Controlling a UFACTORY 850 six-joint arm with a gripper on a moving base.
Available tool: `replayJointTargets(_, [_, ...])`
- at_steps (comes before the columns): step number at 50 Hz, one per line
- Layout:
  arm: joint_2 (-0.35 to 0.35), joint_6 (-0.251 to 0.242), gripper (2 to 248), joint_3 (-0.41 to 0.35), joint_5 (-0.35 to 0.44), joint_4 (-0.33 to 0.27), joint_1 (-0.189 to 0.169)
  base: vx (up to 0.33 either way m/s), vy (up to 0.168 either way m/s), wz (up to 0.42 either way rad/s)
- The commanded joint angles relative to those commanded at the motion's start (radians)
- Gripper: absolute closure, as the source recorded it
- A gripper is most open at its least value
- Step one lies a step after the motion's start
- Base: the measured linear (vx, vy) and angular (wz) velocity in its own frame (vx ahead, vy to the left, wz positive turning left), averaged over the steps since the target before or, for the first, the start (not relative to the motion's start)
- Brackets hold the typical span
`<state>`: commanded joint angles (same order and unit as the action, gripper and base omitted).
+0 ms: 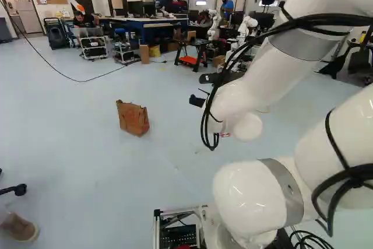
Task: Pick up the grocery bag from the ground
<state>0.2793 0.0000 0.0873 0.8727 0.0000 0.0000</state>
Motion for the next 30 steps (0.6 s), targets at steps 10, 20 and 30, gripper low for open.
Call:
replayJointTargets(10, [0.0,0.0,3,0.0,0.0,0.0,0.0,0.018,-0.008,-0.013])
replayJointTargets(20, [0.0,0.0,3,0.0,0.0,0.0,0.0,0.122,-0.011,-0.033])
replayJointTargets(30, [0.0,0.0,3,0.0,0.0,0.0,0.0,0.097,-0.002,-0.008])
